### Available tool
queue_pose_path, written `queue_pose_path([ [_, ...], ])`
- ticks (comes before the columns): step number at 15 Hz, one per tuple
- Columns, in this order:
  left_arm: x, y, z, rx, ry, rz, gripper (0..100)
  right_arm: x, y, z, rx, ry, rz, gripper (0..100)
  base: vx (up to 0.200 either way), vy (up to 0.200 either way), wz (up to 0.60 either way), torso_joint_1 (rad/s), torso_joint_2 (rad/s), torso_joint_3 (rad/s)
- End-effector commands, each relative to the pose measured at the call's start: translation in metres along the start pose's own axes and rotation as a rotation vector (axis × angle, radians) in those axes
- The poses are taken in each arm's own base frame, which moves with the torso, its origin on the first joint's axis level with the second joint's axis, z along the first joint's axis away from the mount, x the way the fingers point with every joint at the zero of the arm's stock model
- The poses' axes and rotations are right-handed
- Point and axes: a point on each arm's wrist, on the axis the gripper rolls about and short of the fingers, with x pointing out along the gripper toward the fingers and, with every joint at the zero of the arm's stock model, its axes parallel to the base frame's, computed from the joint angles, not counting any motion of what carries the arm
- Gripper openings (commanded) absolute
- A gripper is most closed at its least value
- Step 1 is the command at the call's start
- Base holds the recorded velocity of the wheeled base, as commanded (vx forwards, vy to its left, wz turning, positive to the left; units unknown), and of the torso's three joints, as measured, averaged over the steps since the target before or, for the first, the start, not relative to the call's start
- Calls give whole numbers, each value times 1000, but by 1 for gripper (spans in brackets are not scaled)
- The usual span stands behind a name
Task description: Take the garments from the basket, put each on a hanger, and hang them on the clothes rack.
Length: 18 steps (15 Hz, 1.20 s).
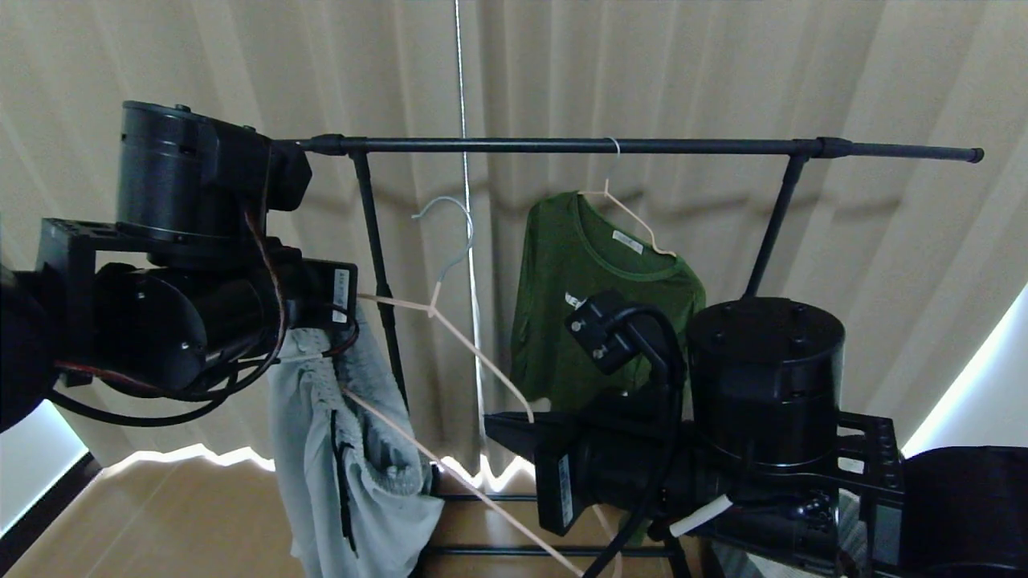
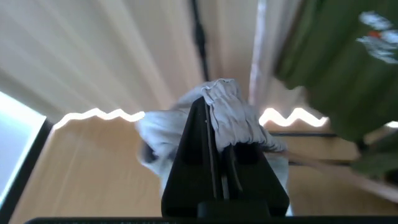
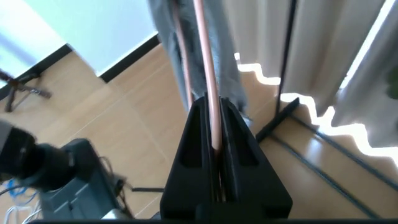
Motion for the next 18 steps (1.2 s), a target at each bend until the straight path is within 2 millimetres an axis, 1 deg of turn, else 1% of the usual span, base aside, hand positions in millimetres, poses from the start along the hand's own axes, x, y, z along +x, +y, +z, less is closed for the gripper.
queue_pose_path([
  [1,-9,-10,1,7,-15,-45,0,8,3,-7,4,29,8,0,0,0,0,0,0,0],
  [3,-17,-14,3,8,-32,-71,0,13,2,-10,10,37,5,0,0,0,0,0,0,0],
  [5,-30,-17,4,9,-55,-111,0,18,3,-9,31,37,4,0,0,0,0,0,0,0],
  [6,-34,-18,4,11,-59,-123,0,20,2,-9,37,38,1,0,0,0,0,0,0,0],
  [7,-42,-19,0,24,-62,-148,0,26,0,-8,46,36,-4,0,0,0,0,0,0,0],
  [9,-48,-21,-5,39,-59,-170,0,29,-6,-4,58,26,-21,0,0,0,0,0,0,0],
  [10,-48,-21,-5,39,-59,-170,0,29,-6,-4,58,26,-21,0,0,0,0,0,0,0],
  [11,-51,-25,-11,56,-51,-198,0,29,-6,-3,58,22,-18,0,0,0,0,0,0,0],
  [13,-56,-30,-14,69,-51,-226,0,28,-6,-2,58,17,-21,0,0,0,0,0,0,0],
  [15,-62,-29,-14,71,-60,-256,0,25,-10,-1,56,13,-33,0,0,0,0,0,0,0],
  [18,-64,-26,-23,87,-44,-266,0,16,-10,1,45,3,-34,0,0,0,0,0,0,0],
])
